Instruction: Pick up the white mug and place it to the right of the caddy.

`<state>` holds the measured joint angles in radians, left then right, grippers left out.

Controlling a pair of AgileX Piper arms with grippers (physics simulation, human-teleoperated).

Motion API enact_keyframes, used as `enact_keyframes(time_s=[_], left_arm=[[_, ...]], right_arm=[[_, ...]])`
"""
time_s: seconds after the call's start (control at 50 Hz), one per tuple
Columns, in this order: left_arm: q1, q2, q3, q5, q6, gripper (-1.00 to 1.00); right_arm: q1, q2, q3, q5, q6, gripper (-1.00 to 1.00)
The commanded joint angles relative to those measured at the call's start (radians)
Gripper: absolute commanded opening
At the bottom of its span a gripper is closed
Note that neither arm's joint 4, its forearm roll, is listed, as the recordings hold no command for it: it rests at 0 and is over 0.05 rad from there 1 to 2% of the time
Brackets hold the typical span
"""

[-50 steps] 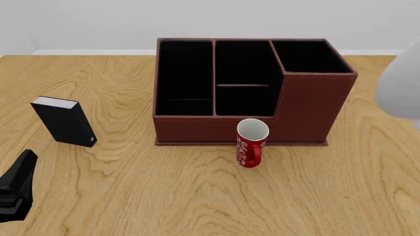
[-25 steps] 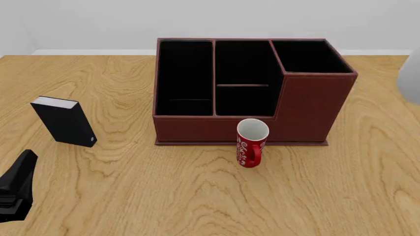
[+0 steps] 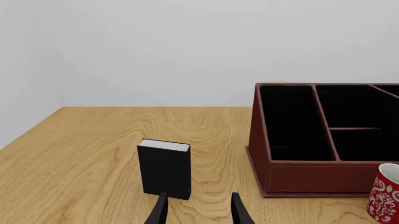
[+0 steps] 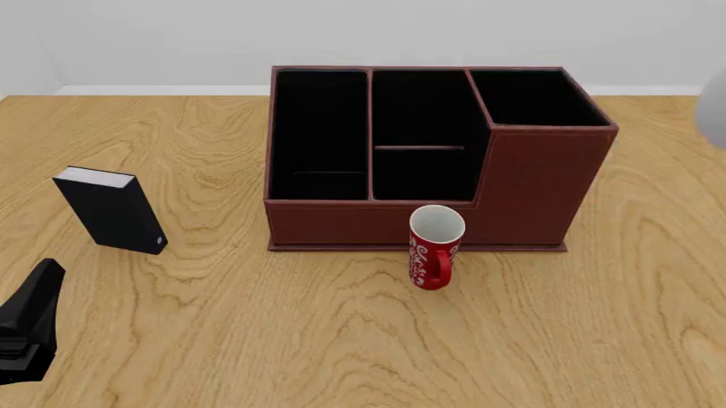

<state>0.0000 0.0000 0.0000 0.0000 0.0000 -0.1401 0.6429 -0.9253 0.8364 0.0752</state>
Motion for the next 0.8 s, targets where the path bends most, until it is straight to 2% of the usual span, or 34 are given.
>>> enact_keyframes(time_s=[0.02,0.08,0.12,0.14,0.42,0.5,0.58,0.6,0.8], left_arm=[[0.0,0.0,0.0,0.0,0.0,1.0],[0.0,0.0,0.0,0.0,0.0,1.0],[0.0,0.0,0.0,0.0,0.0,1.0],[0.0,0.0,0.0,0.0,0.0,1.0],[0.0,0.0,0.0,0.0,0.0,1.0],[0.0,0.0,0.0,0.0,0.0,1.0],[0.0,0.0,0.0,0.0,0.0,1.0],[0.0,0.0,0.0,0.0,0.0,1.0],[0.0,0.0,0.0,0.0,0.0,1.0]], right_arm=[[-0.033,0.105,-0.03,-0.055,0.029,-1.0],[-0.014,0.141,-0.035,-0.073,0.041,-1.0],[-0.039,0.16,-0.045,-0.084,0.024,-1.0],[-0.037,0.179,-0.047,-0.088,0.043,-1.0],[-0.07,0.29,-0.174,-0.08,0.001,-1.0],[-0.073,0.322,-0.224,-0.071,-0.022,-1.0],[-0.108,0.365,-0.269,-0.077,-0.08,-1.0],[-0.097,0.369,-0.27,-0.075,-0.075,-1.0],[-0.12,0.447,-0.326,-0.092,-0.146,-1.0]])
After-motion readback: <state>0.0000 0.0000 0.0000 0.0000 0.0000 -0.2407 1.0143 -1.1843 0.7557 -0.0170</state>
